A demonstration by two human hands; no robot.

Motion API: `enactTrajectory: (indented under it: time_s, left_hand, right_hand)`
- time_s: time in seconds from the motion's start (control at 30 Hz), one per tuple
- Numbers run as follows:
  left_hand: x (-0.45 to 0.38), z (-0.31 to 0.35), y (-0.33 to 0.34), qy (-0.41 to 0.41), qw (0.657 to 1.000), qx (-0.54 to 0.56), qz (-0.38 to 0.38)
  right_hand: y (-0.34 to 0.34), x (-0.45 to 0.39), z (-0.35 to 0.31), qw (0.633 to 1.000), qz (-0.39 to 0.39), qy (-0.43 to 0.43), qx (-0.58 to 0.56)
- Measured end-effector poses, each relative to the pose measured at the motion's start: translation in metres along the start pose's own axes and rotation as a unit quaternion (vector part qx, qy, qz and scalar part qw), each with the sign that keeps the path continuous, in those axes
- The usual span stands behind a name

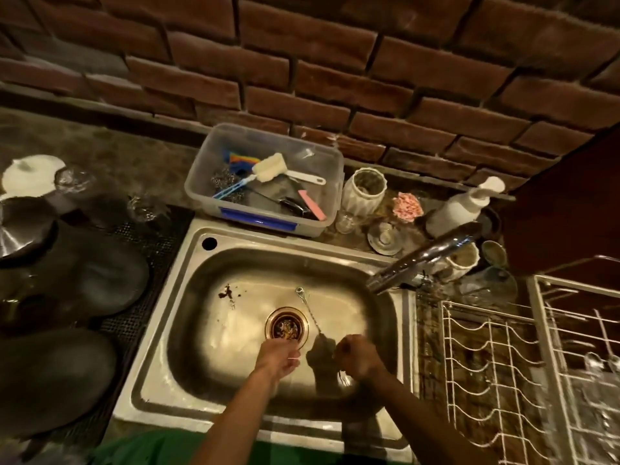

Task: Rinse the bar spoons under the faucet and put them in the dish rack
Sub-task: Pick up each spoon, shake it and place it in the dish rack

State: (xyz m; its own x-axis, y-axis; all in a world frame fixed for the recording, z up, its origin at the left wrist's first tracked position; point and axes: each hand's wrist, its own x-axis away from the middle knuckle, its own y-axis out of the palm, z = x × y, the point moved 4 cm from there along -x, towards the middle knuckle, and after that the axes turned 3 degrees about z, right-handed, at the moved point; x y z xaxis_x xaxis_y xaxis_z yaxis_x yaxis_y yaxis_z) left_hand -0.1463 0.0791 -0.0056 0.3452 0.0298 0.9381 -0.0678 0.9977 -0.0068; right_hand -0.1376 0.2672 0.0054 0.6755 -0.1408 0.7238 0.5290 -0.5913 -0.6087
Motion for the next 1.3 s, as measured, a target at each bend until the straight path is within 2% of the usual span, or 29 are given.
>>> enactTrajectory:
  time_s: [0.23,0.37,0.53,0.63,0.8,0.93,1.13,1.23,1.3]
  left_hand:
    - [-0.042,-0.003,0.021,-0.044,0.998,0.036,-0.017]
    - [-0.058,-0.008,0.026,-0.033,0.999,-0.007,-0.013]
    - [-0.075,-0.013,0.026,-0.044,0.998,-0.034,-0.001]
    - [-0.081,-0.015,0.026,-0.039,0.998,-0.04,0.01]
    - [-0.085,-0.019,0.029,-0.042,0.998,-0.036,0.012]
    - [-0.079,-0.017,0.034,-0.037,0.999,-0.015,0.012]
    - [-0.062,-0.016,0.042,-0.031,0.998,0.063,0.008]
    - [-0.049,-0.016,0.042,-0.048,0.995,0.083,-0.019]
    - [-0.042,-0.016,0.037,-0.046,0.995,0.087,-0.011]
  right_hand:
    - [0.032,-0.047,0.006,0.999,-0.039,0.028,0.024]
    - [0.046,-0.058,0.001,0.998,-0.02,0.01,0.051]
    - [0.06,-0.061,0.004,0.999,-0.007,0.038,0.029]
    - [0.065,-0.061,0.005,0.998,0.032,0.045,0.032]
    - [0.063,-0.062,0.005,0.998,0.035,0.035,0.03]
    - [0.06,-0.056,0.007,0.999,0.013,0.024,0.021]
    - [0.053,-0.033,-0.015,0.999,0.025,-0.032,-0.015]
    - [0.049,-0.013,-0.025,0.999,0.017,-0.029,-0.042]
    - [0.046,0.001,-0.031,0.997,0.016,-0.023,-0.066]
